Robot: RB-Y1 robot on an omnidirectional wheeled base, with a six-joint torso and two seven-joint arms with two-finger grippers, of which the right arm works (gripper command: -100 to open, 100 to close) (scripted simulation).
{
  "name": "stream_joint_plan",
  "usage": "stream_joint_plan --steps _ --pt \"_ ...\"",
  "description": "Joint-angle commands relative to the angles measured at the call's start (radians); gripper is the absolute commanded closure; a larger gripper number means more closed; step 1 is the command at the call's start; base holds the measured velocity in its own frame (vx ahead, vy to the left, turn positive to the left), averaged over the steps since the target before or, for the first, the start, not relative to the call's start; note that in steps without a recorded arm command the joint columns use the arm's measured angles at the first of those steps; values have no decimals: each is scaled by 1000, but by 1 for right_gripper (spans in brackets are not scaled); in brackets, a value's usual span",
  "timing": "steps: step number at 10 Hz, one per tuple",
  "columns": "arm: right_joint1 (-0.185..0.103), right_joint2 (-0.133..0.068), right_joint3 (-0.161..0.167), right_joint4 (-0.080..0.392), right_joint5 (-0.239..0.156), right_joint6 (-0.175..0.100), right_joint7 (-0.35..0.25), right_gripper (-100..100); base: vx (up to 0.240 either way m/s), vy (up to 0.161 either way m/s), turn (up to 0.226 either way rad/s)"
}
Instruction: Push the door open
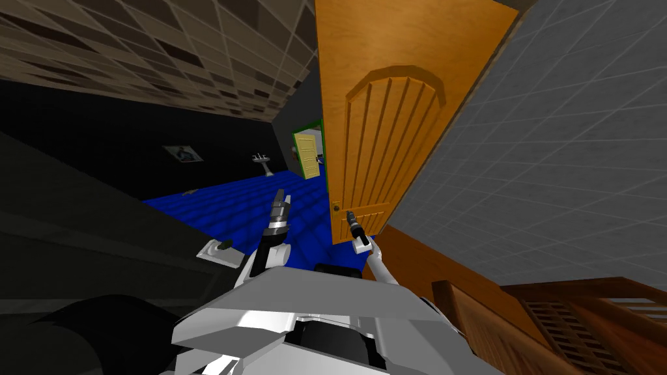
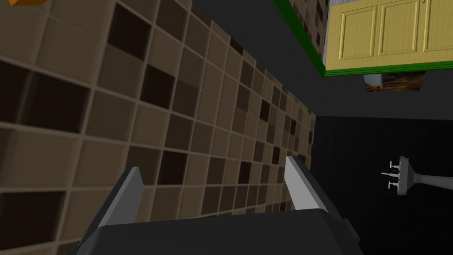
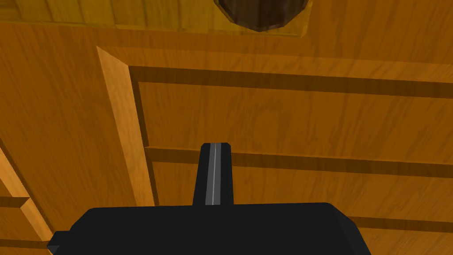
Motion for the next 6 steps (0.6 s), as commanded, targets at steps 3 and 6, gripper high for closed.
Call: stream_joint_plan --steps 3,6 --pt "34 48 30 -34 1 6 25 -100 -214 -44 -79" --pt "35 80 34 -29 2 2 33 -100 -179 25 -31"
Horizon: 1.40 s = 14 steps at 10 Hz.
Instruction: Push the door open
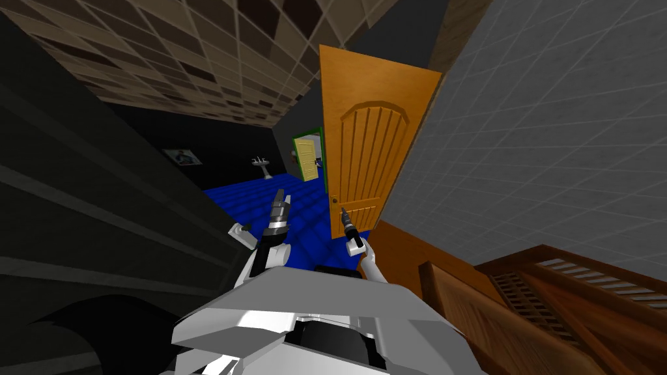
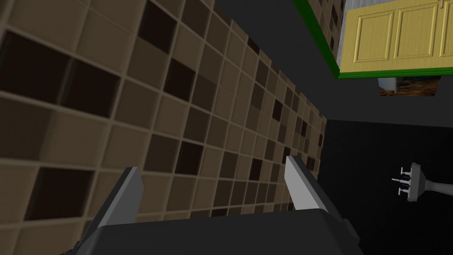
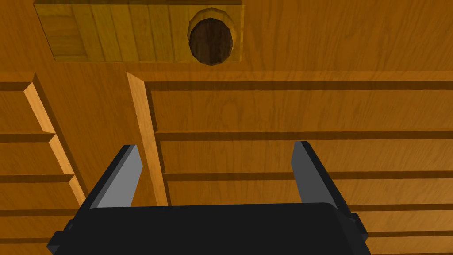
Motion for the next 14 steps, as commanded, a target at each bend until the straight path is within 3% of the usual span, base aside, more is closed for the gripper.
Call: stream_joint_plan --steps 1,3,5,7,9,10,11,14 --pt "-3 -29 -4 3 0 -2 1 -100 103 21 17" --pt "-7 -51 -9 8 0 -6 3 -100 220 32 18" --pt "-12 -55 -15 14 0 -9 4 -100 209 107 18" --pt "-17 -40 -21 20 1 -13 6 -100 186 113 23" --pt "-22 -5 -26 25 1 -17 8 -100 151 120 20" --pt "-20 -18 -24 24 0 -16 6 -100 63 54 0" --pt "-20 -18 -24 24 0 -16 6 100 -9 -6 -3" --pt "-20 -18 -24 24 0 -16 6 100 -19 -15 7"
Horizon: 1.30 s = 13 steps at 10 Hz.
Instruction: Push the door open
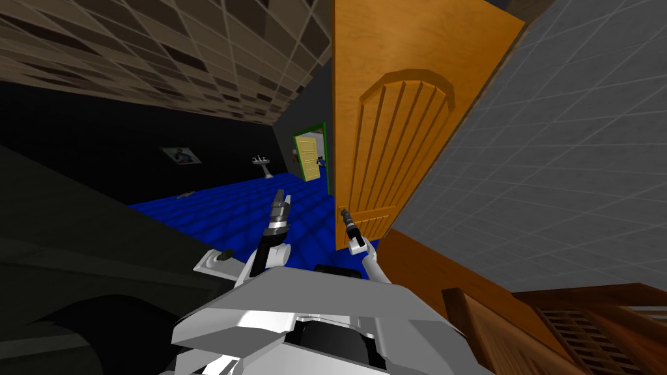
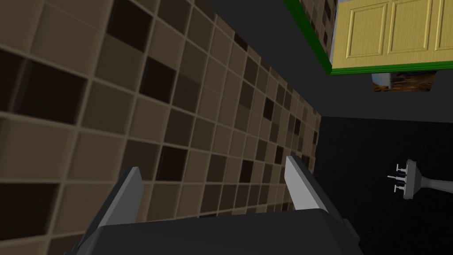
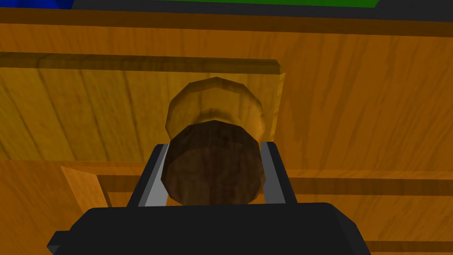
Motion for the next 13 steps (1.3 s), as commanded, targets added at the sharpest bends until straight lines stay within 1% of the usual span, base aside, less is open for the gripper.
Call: stream_joint_plan --steps 1,2,3,4,6,7,8,11,13 --pt "0 -1 -2 0 -1 0 -1 100 -10 -2 -4" --pt "0 -1 -2 0 -1 0 -1 100 0 0 0" --pt "1 -24 -18 1 -4 2 4 100 81 82 -38" --pt "1 -33 -28 0 -6 3 7 100 145 136 -127" --pt "0 -44 -53 0 -10 5 13 100 198 132 -111" --pt "0 -44 -66 -1 -13 6 16 100 227 122 -113" --pt "17 -54 -21 -10 -19 5 22 -100 54 20 -202" --pt "47 -60 33 -46 -30 14 34 -100 -126 -79 -143" --pt "70 -55 75 -74 -38 20 44 -100 -93 -59 -154"
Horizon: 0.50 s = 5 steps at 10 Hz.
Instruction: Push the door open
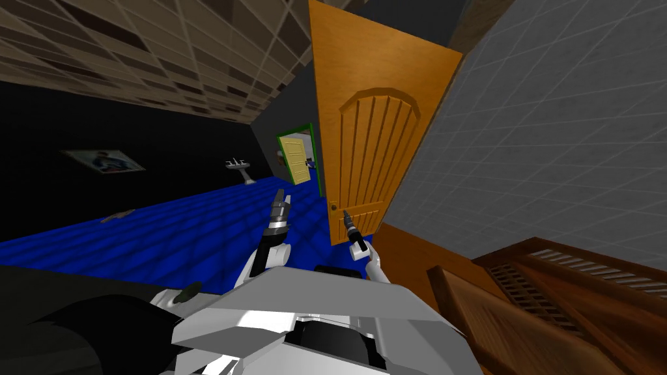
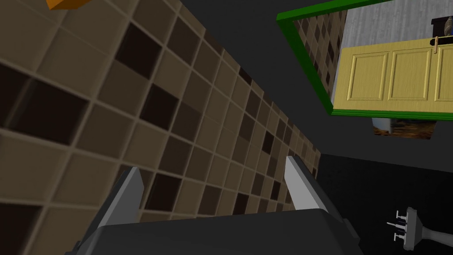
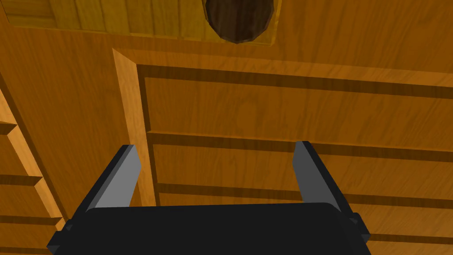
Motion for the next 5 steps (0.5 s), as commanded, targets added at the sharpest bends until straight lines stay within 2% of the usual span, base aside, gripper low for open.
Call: stream_joint_plan --steps 1,3,4,5 --pt "20 1 36 -33 -9 11 5 -100 -98 -36 -132" --pt "43 18 76 -60 -17 17 14 -100 -89 -49 -146" --pt "43 18 76 -60 -17 17 14 -100 -56 -27 -27" --pt "62 40 110 -83 -24 22 22 -100 -82 -44 -170"
